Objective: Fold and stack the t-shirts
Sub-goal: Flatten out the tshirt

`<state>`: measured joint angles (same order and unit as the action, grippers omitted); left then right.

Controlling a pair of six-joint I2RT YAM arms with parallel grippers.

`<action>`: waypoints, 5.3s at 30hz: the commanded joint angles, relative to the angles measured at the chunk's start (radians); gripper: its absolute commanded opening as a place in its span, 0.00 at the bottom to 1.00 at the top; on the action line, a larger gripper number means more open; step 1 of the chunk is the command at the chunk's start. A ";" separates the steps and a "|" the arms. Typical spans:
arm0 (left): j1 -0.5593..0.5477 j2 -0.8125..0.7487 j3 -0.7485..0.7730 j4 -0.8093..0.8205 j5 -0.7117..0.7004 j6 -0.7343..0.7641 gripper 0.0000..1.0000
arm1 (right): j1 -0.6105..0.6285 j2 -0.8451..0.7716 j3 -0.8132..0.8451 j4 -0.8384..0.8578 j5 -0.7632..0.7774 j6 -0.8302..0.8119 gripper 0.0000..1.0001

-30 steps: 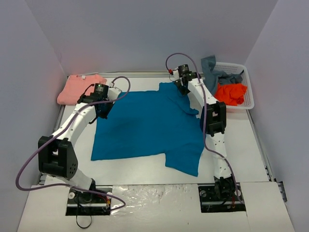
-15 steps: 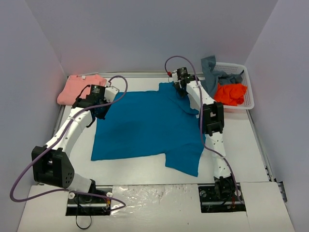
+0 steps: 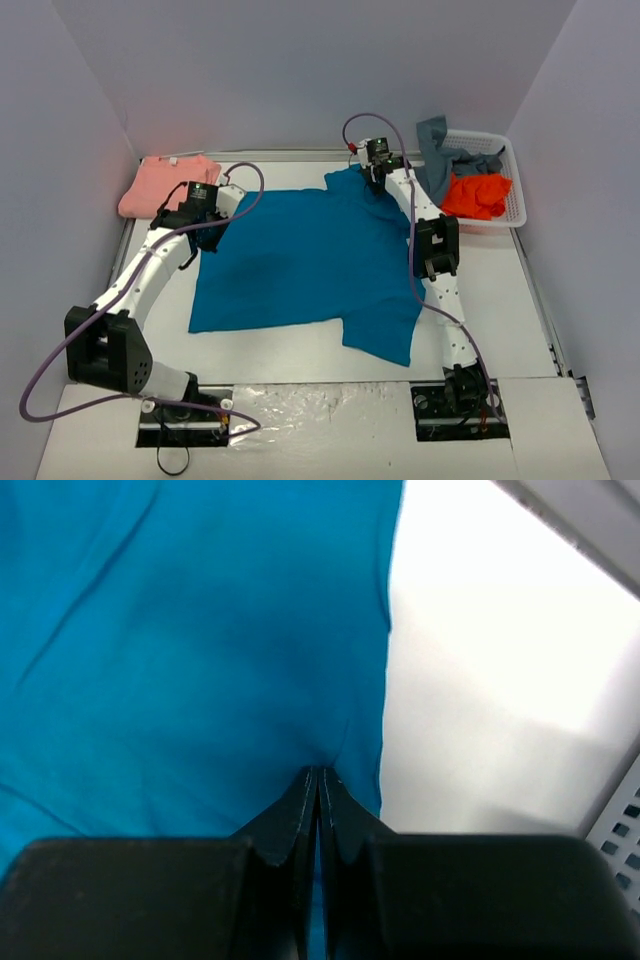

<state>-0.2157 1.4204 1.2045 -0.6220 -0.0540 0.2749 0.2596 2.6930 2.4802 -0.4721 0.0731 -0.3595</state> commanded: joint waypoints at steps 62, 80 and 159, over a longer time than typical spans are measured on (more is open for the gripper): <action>0.029 -0.058 -0.111 0.133 0.031 -0.014 0.12 | 0.081 -0.654 -0.851 0.432 0.203 -0.027 0.00; 0.026 0.328 0.055 0.245 0.233 -0.071 0.02 | 0.102 -0.762 -1.173 0.319 0.169 -0.006 0.00; 0.009 -0.055 -0.064 0.093 -0.003 0.043 0.42 | 0.095 -1.077 -1.203 0.026 -0.039 -0.010 0.31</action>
<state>-0.1974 1.4433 1.2388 -0.5472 -0.0093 0.2584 0.3428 1.7172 1.3506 -0.3691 0.1368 -0.3878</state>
